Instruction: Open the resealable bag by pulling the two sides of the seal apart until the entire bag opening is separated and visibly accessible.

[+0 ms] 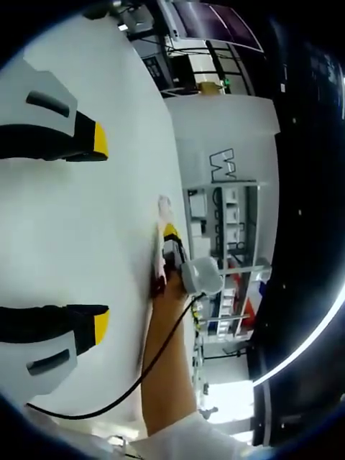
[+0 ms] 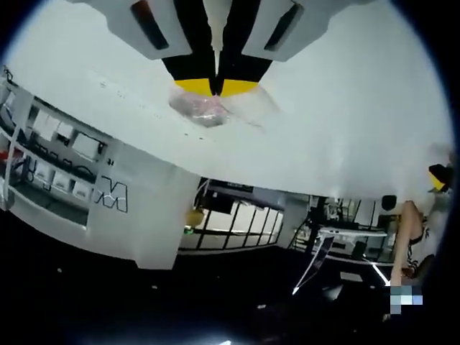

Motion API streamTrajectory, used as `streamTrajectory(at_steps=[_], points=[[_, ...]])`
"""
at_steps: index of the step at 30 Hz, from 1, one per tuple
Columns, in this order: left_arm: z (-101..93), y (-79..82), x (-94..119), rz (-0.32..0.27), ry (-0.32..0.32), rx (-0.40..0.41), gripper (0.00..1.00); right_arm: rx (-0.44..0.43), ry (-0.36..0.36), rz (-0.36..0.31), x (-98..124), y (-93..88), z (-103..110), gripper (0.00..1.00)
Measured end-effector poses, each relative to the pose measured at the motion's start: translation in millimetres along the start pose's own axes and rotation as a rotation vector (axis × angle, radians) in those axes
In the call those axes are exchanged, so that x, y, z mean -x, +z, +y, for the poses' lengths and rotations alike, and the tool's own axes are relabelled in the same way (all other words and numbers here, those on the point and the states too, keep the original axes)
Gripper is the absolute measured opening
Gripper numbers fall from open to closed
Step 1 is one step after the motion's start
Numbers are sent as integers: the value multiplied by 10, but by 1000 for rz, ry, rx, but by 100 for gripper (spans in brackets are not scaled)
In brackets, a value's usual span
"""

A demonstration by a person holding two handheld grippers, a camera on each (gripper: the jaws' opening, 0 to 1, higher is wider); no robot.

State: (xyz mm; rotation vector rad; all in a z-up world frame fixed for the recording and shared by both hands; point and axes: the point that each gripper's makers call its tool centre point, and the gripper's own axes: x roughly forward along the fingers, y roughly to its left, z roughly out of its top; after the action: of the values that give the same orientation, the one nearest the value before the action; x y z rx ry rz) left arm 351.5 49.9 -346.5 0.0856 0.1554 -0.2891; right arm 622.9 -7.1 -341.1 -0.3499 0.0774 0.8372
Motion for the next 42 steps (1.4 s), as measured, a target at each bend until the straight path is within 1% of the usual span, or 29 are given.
streamTrajectory(at_steps=[3, 9, 12, 14, 16, 26, 34, 40, 42], points=[[-1, 0, -1, 1, -1, 1, 81, -35, -2, -1, 10, 33, -6, 0], [1, 1, -2, 0, -2, 8, 82, -41, 3, -16, -6, 176, -39, 0], [5, -1, -1, 2, 0, 8, 82, -71, 6, -28, 8, 239, -30, 0], [3, 2, 2, 3, 0, 9, 82, -86, 1, -31, 4, 255, -34, 0], [2, 3, 4, 4, 0, 10, 82, -83, -4, -34, -21, 245, -54, 0], [-4, 12, 15, 3, 0, 10, 82, -81, -20, -40, 39, 291, -78, 0], [-4, 12, 12, 6, 1, 12, 82, -66, -20, -76, 53, 509, -110, 0], [-7, 12, 15, 7, 0, 13, 82, -102, -24, -107, 109, 586, -135, 0], [-8, 11, 15, 9, -1, 12, 82, -117, -21, -119, 160, 637, -117, 0]])
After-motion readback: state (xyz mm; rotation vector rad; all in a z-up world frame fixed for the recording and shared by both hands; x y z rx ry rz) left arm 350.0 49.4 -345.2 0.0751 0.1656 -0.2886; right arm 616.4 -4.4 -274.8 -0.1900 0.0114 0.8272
